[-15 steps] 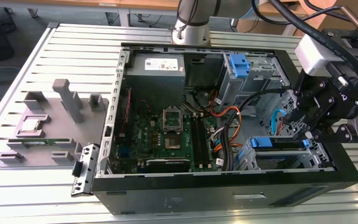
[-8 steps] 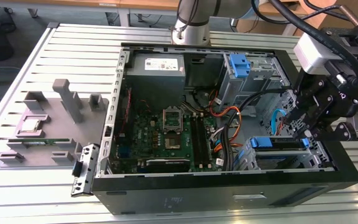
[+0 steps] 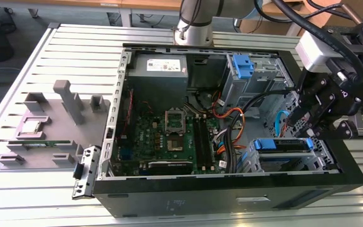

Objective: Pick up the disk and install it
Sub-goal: 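Insert the first disk wire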

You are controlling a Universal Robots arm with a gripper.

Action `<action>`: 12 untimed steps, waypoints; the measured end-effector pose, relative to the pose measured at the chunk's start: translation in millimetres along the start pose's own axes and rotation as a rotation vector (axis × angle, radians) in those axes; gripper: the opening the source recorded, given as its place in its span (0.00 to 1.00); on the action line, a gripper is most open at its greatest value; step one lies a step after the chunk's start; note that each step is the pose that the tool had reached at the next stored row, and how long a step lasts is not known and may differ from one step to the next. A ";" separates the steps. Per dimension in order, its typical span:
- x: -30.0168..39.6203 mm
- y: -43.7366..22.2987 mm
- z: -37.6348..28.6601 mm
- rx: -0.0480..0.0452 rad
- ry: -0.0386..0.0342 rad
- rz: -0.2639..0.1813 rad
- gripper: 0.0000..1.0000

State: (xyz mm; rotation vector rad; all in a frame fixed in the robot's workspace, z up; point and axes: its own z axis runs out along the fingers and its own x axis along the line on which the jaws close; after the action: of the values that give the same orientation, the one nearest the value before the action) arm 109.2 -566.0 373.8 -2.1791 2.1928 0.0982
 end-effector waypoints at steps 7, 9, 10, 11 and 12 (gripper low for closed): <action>-7.4 -0.4 1.3 0.0000 0.0001 0.000 0.42; -10.2 -0.4 1.8 0.0000 -0.0001 0.000 0.42; -11.5 -0.4 2.1 0.0000 -0.0005 0.000 0.42; -12.8 -0.4 2.4 0.0000 -0.0009 0.000 0.42; -14.4 -0.4 2.6 0.0000 -0.0011 0.000 0.42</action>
State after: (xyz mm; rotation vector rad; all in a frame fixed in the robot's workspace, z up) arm 109.6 -551.4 372.3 -2.1785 2.1922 0.0994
